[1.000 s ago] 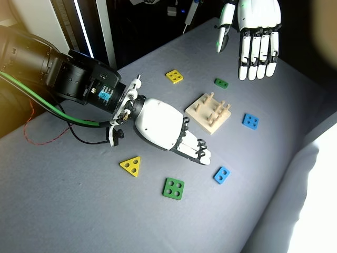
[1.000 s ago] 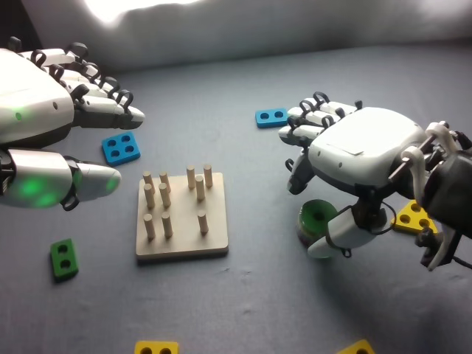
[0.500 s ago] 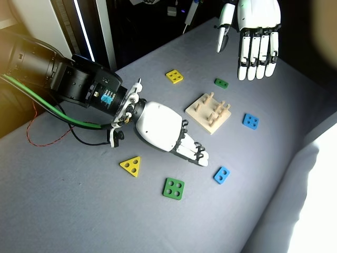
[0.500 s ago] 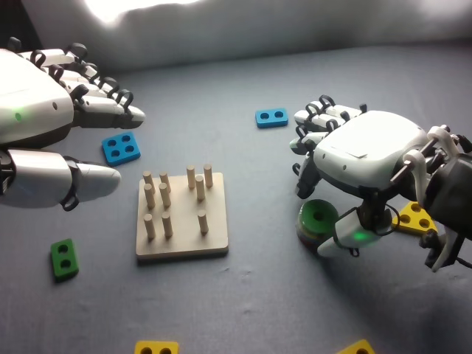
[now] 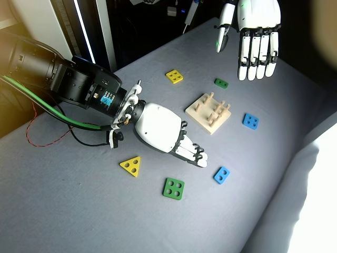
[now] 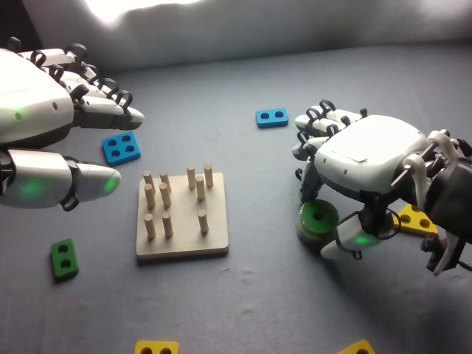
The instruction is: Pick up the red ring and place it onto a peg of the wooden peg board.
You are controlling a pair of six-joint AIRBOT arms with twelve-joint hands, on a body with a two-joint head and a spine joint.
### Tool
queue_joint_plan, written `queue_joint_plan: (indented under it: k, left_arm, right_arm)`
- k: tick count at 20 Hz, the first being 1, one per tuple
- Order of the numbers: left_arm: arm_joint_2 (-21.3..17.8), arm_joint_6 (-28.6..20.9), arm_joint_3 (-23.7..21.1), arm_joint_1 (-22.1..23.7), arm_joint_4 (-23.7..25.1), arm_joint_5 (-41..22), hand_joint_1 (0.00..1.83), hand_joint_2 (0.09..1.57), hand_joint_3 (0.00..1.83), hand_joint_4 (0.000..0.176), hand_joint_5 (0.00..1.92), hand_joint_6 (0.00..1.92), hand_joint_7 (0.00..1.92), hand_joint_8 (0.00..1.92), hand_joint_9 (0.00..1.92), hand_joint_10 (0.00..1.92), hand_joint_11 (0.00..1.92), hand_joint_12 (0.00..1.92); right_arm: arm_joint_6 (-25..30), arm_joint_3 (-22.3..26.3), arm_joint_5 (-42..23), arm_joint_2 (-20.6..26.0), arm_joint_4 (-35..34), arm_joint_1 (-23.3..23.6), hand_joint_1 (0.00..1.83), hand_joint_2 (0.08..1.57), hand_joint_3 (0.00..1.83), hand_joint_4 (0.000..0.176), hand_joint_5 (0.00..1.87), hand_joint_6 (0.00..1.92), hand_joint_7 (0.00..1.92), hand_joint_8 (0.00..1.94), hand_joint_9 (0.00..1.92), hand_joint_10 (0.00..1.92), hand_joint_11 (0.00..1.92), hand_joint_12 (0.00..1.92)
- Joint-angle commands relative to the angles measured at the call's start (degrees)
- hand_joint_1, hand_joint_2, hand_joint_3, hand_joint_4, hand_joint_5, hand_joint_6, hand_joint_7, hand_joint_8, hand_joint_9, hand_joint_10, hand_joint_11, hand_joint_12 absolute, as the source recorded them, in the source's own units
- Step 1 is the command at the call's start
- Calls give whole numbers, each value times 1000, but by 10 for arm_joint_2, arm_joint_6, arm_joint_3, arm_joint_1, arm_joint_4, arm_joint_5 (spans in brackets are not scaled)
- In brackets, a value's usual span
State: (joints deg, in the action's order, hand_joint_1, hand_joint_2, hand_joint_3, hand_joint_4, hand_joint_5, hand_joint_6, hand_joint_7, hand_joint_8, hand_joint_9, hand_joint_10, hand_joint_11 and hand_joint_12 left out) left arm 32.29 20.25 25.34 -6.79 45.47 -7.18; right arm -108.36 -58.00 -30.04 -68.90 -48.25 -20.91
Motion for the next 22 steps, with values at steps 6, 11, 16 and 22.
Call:
queue_joint_plan:
  k: [6,11,16,22]
  left_arm:
    - [-7,0,2,7,-5,-39,0,1403,0,0,264,1,286,2,237,1,0,405]
    - [-7,0,1,8,-5,-39,0,1399,0,0,287,7,307,7,256,7,0,448]
    - [-7,0,1,8,-5,-39,0,1399,0,0,285,2,305,3,252,2,0,473]
    - [-7,0,2,9,-5,-39,0,1413,2,0,294,1,309,4,264,5,0,459]
  right_arm:
    - [-2,-1,-39,4,20,2,1187,977,1,0,1370,294,297,7,11,1,0,0]
    - [-1,0,-29,5,20,22,1194,976,0,0,1368,293,328,5,21,2,0,0]
    - [4,0,-1,0,21,59,1161,993,1,0,1297,437,319,0,36,2,0,0]
    - [6,0,30,-14,21,91,1159,1002,0,0,1267,495,292,1,46,2,0,0]
